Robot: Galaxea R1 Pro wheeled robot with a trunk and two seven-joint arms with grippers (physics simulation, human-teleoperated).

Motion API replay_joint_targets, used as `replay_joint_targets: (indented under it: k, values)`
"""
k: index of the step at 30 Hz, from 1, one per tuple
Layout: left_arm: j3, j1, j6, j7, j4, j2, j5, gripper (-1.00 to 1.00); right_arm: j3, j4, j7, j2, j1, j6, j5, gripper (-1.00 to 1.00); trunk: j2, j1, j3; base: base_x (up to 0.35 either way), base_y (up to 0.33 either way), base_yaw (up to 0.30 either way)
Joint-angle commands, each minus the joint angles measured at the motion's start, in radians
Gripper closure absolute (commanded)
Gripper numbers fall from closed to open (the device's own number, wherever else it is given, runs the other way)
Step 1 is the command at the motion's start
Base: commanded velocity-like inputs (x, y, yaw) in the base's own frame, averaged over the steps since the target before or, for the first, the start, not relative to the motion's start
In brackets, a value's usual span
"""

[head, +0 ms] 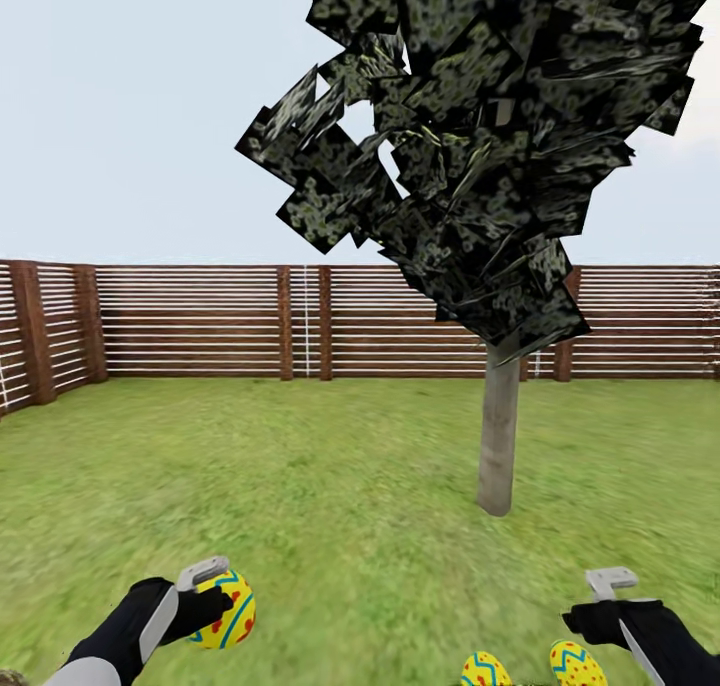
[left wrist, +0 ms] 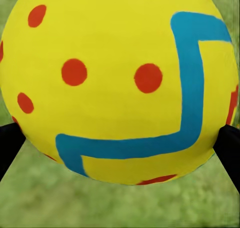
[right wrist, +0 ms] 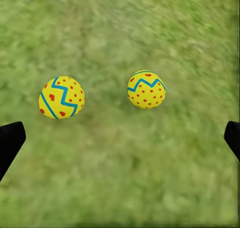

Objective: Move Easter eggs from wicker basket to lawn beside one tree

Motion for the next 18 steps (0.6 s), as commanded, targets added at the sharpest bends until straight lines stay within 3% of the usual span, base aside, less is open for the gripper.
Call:
replay_joint_targets:
  k: [1,18]
  values:
    - [0.005,0.0,0.007,-0.003,0.001,-0.005,0.003,1.0,-0.005,-0.001,0.008,0.001,-0.001,0.004,0.01,-1.0,-0.001,0.0,0.0,0.0,0.0,-0.263]
    - [0.004,0.001,0.007,-0.003,0.002,-0.012,0.003,1.0,-0.006,-0.004,0.01,-0.037,-0.001,0.004,0.009,-1.0,-0.001,0.0,0.019,0.0,0.0,-0.253]
